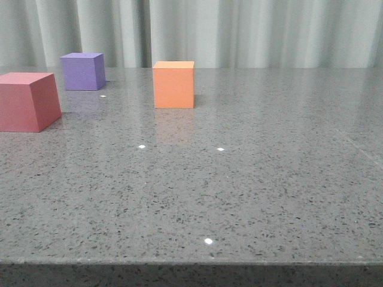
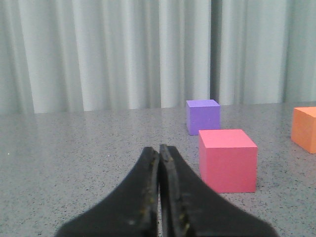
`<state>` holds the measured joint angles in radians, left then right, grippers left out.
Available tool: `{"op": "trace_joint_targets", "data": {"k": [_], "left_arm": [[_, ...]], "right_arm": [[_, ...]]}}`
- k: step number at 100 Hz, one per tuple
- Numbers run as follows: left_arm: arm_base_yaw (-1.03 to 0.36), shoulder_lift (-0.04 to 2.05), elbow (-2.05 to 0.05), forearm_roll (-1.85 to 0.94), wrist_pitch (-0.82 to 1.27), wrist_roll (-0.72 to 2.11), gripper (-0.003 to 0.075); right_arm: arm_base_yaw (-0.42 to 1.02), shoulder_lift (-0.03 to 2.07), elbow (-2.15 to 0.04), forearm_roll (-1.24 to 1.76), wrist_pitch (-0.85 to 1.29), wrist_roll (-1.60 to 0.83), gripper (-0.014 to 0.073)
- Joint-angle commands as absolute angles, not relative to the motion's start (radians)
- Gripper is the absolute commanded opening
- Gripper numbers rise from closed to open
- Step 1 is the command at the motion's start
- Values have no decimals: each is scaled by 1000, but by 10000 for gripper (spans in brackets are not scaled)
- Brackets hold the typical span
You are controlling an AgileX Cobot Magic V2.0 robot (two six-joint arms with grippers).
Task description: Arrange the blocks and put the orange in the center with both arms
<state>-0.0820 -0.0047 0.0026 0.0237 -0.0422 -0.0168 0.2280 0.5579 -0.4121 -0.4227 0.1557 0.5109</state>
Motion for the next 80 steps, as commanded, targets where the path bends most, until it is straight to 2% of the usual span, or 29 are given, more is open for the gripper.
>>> {"op": "trace_joint_targets", "data": {"k": [1, 30, 37, 44, 49, 56, 66, 80], "left_arm": [[-88, -36, 45, 20, -121, -23, -19], [-88, -36, 45, 20, -121, -23, -19], [-88, -36, 45, 20, -121, -23, -19], [-88, -36, 45, 20, -121, -23, -19], [-88, -36, 45, 20, -121, -23, -19], [-88, -36, 45, 20, -121, -23, -19], [-88, -36, 45, 20, -121, -23, -19], [-88, -36, 32, 20, -121, -23, -19]], "right_arm": [[221, 557, -439, -444, 91, 512, 666], [221, 557, -439, -444, 86, 512, 662], [221, 557, -439, -444, 86, 512, 612], [221, 557, -439, -444, 86, 512, 496], [221, 557, -439, -444, 86, 512, 381], [221, 557, -439, -444, 86, 512, 175], [221, 557, -439, -444, 87, 512, -57], [221, 557, -439, -444, 87, 512, -67]]}}
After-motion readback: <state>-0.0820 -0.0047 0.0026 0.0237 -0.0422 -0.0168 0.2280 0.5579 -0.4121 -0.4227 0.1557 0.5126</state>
